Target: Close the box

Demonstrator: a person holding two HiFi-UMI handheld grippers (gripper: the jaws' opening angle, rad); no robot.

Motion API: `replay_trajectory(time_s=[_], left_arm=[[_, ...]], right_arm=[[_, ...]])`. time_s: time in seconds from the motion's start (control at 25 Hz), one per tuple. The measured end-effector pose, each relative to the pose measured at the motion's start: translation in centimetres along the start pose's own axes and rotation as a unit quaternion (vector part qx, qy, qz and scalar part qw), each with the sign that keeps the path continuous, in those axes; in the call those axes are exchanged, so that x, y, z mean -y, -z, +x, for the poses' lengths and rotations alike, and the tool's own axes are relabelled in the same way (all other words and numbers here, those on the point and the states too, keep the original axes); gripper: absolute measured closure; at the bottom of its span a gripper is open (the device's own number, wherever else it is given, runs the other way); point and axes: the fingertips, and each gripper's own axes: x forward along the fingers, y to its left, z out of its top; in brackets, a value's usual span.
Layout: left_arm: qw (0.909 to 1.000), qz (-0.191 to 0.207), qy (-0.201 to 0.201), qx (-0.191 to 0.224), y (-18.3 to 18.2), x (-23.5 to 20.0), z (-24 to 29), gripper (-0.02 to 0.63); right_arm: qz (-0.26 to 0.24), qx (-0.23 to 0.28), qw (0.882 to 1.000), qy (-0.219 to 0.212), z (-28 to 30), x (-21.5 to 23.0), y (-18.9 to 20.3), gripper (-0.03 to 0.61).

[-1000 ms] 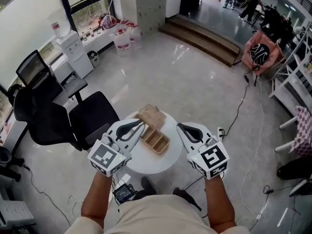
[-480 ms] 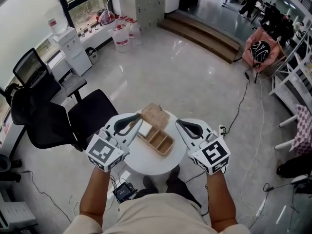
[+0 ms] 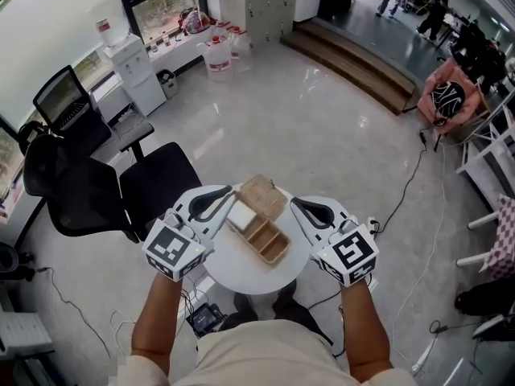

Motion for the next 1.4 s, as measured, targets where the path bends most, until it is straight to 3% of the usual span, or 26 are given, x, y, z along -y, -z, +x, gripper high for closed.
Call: replay_trajectory(time_s=[0.68, 1.4], left_arm=[[0.9966, -0.027, 0.005, -0.077, 8.0, -1.7, 7.6, 0.578], [0.9782, -0.085, 0.006, -0.189, 21.9, -6.1, 14.2, 0.578]], right_arm=[[0.05, -0.031, 0.998, -0.018, 3.5, 5.3, 8.1, 0.586], [0.143, -0.089, 0.985, -0.022, 10.1, 9.1, 20.5, 0.584]])
